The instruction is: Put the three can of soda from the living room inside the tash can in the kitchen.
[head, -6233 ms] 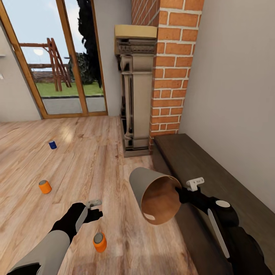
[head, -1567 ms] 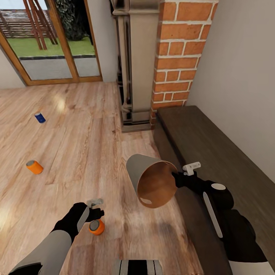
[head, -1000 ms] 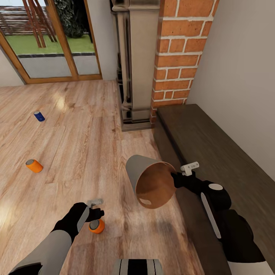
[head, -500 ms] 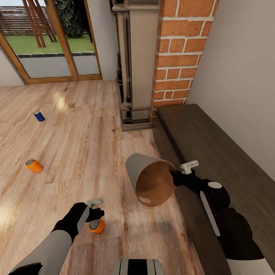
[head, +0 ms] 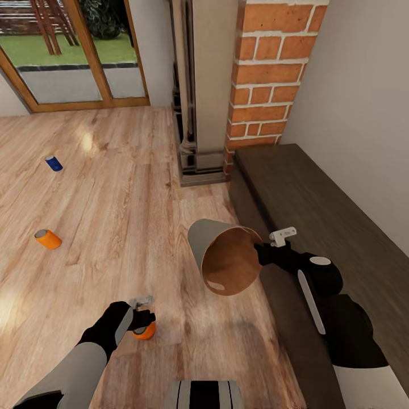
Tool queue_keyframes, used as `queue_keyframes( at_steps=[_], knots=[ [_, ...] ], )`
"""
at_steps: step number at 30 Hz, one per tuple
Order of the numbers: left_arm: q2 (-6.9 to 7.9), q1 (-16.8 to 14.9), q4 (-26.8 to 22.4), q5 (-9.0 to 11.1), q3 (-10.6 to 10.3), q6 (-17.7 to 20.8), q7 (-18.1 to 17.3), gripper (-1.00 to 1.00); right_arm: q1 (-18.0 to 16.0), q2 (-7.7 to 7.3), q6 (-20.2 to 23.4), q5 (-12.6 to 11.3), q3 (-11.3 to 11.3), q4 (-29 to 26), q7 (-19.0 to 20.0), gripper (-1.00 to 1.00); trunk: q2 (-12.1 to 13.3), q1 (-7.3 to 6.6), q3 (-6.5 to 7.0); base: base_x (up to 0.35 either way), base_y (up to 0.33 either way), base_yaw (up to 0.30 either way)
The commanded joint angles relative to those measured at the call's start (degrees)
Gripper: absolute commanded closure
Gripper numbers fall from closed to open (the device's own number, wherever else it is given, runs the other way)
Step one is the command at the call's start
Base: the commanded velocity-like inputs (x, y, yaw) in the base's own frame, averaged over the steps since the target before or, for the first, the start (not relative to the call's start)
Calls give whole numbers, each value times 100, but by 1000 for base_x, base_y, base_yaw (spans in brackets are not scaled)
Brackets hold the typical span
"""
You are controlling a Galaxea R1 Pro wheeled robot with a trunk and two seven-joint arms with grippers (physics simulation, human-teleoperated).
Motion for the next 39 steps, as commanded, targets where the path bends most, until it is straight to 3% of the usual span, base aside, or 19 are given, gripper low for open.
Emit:
queue_keyframes(
  at_steps=[1, 8, 12, 23, 24, 39],
  knots=[
    [0, 0, 1, 0, 0, 0, 0, -100, -20, 1, 20, -123, 2, -5, 15, 100, -2, 1, -22, 0, 0, 0],
    [-7, 0, -5, 0, 0, 0, 0, -100, -111, 1, 35, -123, 2, -5, 15, 100, -2, 1, -22, 0, 0, 0],
    [-18, 2, 0, 0, 0, 0, 0, -100, -118, 1, 41, -123, 2, -5, 15, 100, -7, 12, -111, 0, 0, 0],
    [-24, 1, -13, 0, 0, -2, 0, -100, -120, 1, 40, -123, 9, -4, 15, 100, -7, 12, -111, 0, 0, 0],
    [-24, 1, -13, 0, -2, -4, 0, 100, -120, 1, 41, -123, 9, -4, 15, 100, -7, 12, -111, 0, 0, 0],
    [-24, 8, -15, 0, 0, -2, -3, 100, -120, 1, 41, -121, 65, -4, 13, 100, -5, 7, -67, 0, 0, 0]
  ],
)
